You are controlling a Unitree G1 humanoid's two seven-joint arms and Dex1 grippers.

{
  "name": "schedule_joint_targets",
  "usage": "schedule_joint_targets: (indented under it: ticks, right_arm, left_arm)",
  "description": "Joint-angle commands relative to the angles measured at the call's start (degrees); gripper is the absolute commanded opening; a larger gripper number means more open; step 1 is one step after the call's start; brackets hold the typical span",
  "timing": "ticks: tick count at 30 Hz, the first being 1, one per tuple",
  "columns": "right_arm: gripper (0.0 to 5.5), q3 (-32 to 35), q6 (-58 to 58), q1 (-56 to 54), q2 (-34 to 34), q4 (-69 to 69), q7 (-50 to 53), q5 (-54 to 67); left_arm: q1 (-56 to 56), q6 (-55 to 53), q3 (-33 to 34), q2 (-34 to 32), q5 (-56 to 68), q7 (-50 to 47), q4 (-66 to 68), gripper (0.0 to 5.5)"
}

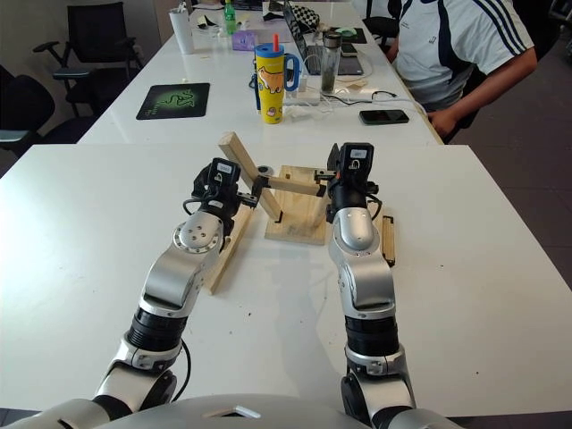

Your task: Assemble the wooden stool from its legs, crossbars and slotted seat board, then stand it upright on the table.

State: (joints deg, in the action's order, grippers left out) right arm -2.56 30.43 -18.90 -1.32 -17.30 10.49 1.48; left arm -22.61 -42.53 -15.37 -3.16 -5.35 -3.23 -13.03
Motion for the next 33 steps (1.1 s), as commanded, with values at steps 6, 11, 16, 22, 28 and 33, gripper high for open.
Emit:
schedule_joint_targets:
  ticks: [6, 11, 16, 22, 28, 33]
  right_arm:
    - [1.16, -1.64, 4.93, 2.83, -0.6, 2.06, -1.78, -0.21]
    - [1.16, -1.63, 5.11, 3.09, -0.93, 1.69, -1.85, -0.03]
    - [1.16, -1.08, 5.38, 3.23, -1.26, 1.51, -1.77, 0.14]
    - [1.16, -0.24, 5.34, 3.05, -1.37, 1.7, -1.51, 0.02]
    - [1.16, 0.42, 5.12, 2.2, -1.39, 2.52, -1.46, -0.23]
    - [1.16, 0.83, 4.89, 1.4, -1.22, 3.22, -1.69, -0.25]
  left_arm:
    - [1.71, -5.33, -4.56, 0.1, 0.0, 6.14, 4.95, 5.38]
    - [1.0, -3.31, -3.63, 0.85, -0.44, 5.52, 5.12, 5.38]
    - [0.45, 6.45, -0.76, 3.44, 1.66, 4.99, 3.76, 5.38]
    - [1.38, 7.13, 3.92, 6.46, 6.46, 6.06, 3.09, 5.38]
    - [1.3, 8.24, 6.31, 7.97, 9.45, 6.78, 0.28, 5.38]
    - [1.38, 8.69, 6.81, 8.25, 11.11, 7.5, -1.87, 5.38]
